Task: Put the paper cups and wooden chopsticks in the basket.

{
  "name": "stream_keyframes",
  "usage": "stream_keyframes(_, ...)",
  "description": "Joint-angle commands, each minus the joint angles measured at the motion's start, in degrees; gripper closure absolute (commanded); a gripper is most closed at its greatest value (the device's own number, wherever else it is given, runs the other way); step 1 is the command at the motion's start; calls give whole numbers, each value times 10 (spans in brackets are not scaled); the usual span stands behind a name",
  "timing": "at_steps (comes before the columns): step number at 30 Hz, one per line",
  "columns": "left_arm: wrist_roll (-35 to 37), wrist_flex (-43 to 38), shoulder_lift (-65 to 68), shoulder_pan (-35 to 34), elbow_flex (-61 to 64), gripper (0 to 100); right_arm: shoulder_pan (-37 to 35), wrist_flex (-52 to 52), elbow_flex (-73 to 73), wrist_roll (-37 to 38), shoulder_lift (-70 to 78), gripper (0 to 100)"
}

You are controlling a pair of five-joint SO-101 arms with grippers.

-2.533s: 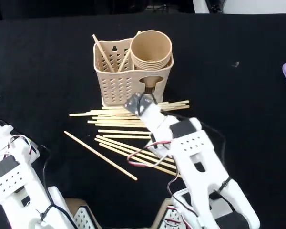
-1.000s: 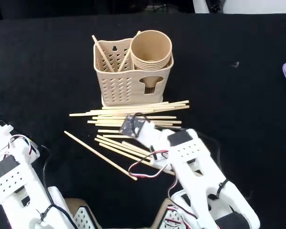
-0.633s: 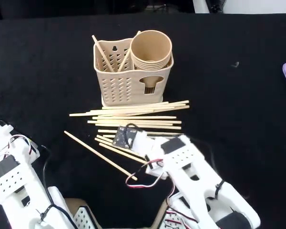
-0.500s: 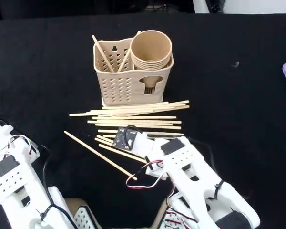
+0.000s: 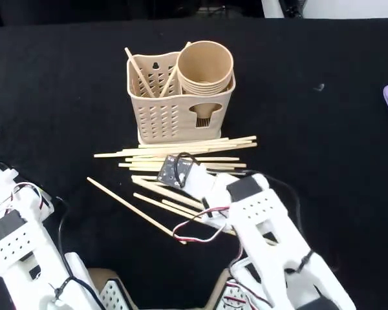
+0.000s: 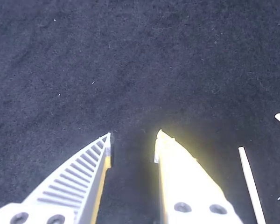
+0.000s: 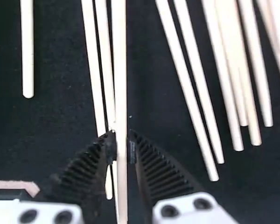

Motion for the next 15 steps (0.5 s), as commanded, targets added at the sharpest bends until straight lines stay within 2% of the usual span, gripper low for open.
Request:
stream_keyframes(1, 4, 3, -10, 7, -22, 837, 11, 5, -5, 5, -45, 988)
stream_keyframes(9, 4, 3, -10, 7, -22, 837, 11, 11, -15, 1, -126, 988)
stream_keyframes(15, 4, 3, -10, 7, -22, 837, 3, -4, 44, 10, -143, 988)
